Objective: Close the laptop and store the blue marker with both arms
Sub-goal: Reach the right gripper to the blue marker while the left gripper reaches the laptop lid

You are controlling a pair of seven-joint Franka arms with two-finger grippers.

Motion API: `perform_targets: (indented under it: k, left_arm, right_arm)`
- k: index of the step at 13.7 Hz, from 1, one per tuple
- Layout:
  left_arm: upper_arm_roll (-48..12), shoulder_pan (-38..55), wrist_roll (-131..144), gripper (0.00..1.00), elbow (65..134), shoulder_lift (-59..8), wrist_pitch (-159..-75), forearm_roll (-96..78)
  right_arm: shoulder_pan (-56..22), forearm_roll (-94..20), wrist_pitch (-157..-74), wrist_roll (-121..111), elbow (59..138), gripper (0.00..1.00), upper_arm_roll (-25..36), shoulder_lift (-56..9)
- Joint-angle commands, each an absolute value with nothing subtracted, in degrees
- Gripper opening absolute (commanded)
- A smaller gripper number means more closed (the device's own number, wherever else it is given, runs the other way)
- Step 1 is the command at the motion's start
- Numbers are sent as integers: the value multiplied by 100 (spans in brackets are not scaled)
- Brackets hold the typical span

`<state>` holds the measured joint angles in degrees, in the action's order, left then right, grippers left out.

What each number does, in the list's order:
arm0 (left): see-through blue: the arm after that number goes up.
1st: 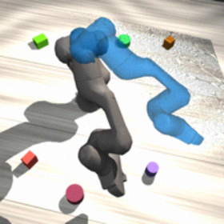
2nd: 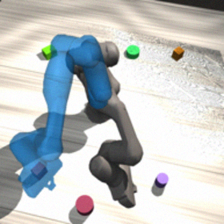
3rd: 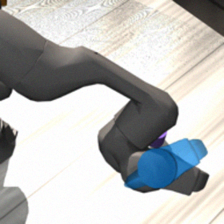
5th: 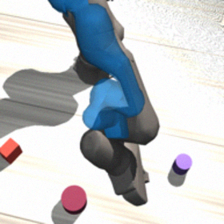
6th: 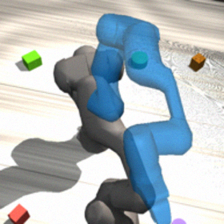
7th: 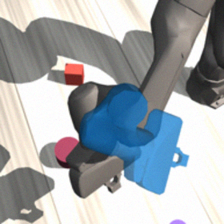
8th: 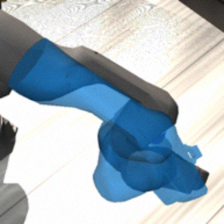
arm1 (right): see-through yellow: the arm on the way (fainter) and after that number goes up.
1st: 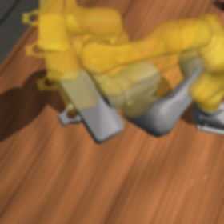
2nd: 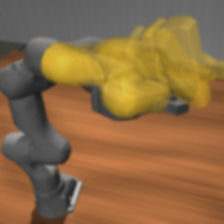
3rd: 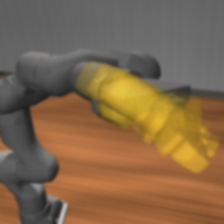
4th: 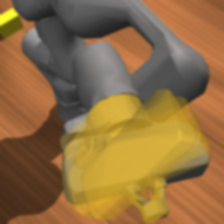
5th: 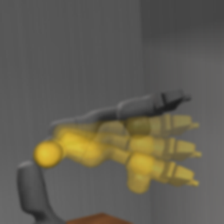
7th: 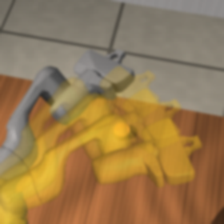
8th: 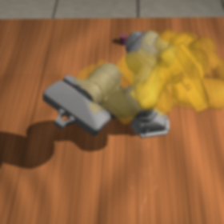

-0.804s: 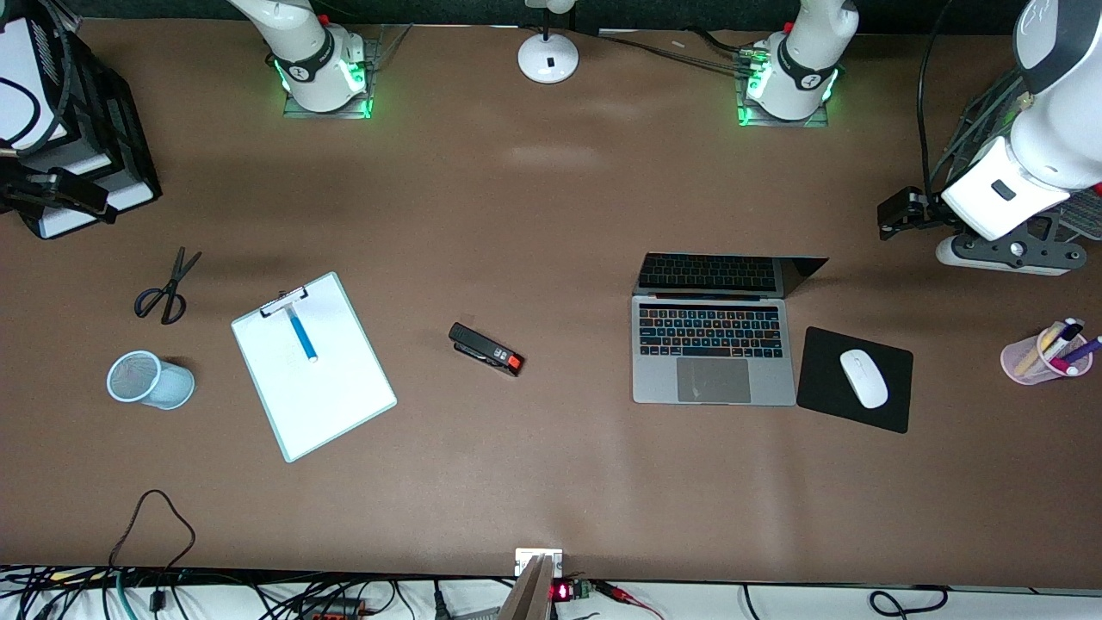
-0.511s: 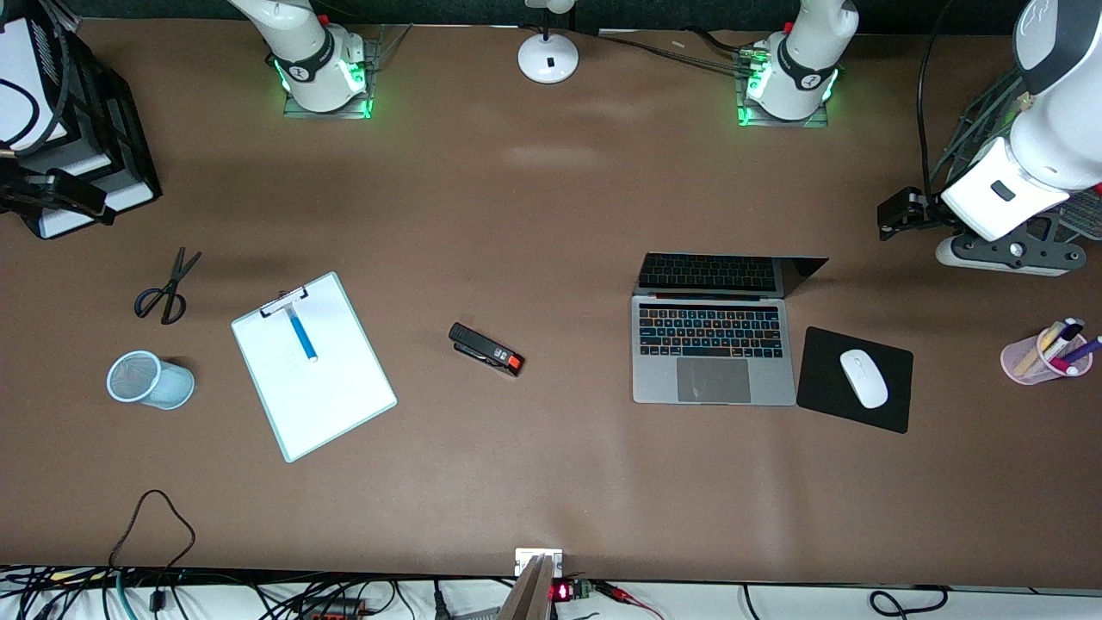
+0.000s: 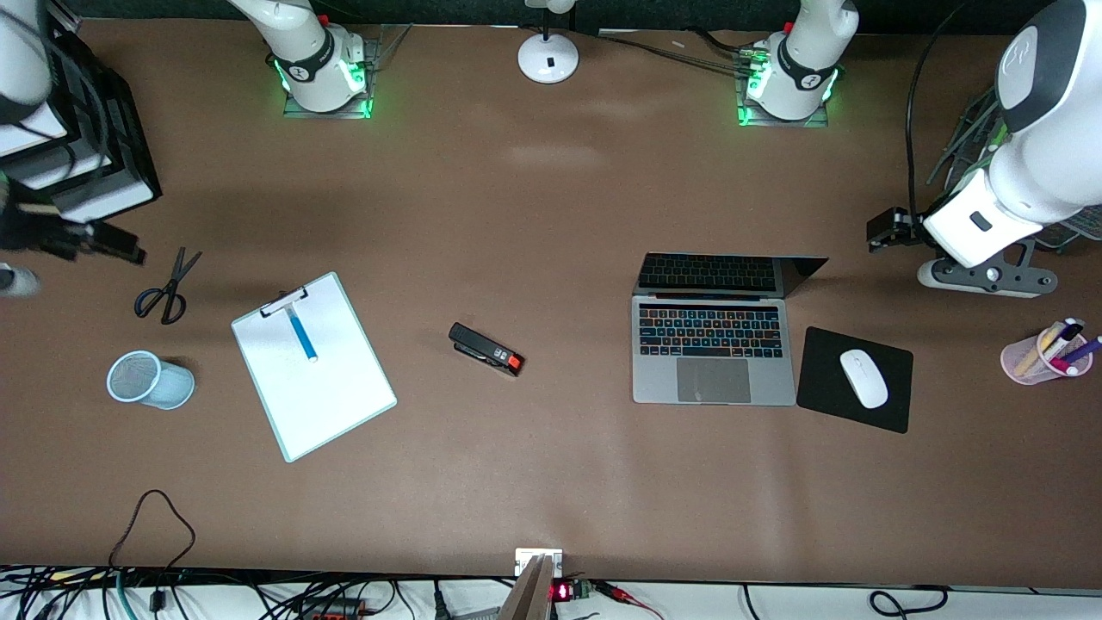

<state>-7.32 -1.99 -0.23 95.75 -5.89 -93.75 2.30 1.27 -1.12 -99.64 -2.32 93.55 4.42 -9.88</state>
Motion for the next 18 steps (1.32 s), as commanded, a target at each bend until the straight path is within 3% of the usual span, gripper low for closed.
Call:
perform_targets:
  k: [1, 2, 4, 10, 14, 18]
  left_arm:
    - [-764, -202, 322, 37, 9291, -694, -9159, 167]
    - [-782, -185, 308, 30, 9299, -686, -9036, 158]
    - [-974, -132, 377, 4, 9325, -650, -8633, 35]
    - [-1615, -149, 1421, 2, 9904, -563, -8683, -97]
    - [-1916, -141, 1723, 3, 11351, -212, -10218, -123]
    - [-2197, -150, 1731, 3, 12399, -123, -11843, -132]
  right_arm:
    - [18, -202, -10264, -176, 9281, 100, 439, -1439]
    - [-78, -211, -10474, -245, 9281, 100, 439, -1615]
    - [-324, -176, -10704, -334, 9272, 100, 439, -2089]
    - [-923, -149, -11899, -351, 9264, 100, 439, -3136]
    - [-976, -132, -12576, -1228, 9264, 100, 439, -3585]
    - [-1028, 402, -12612, -1301, 9272, 100, 439, -3718]
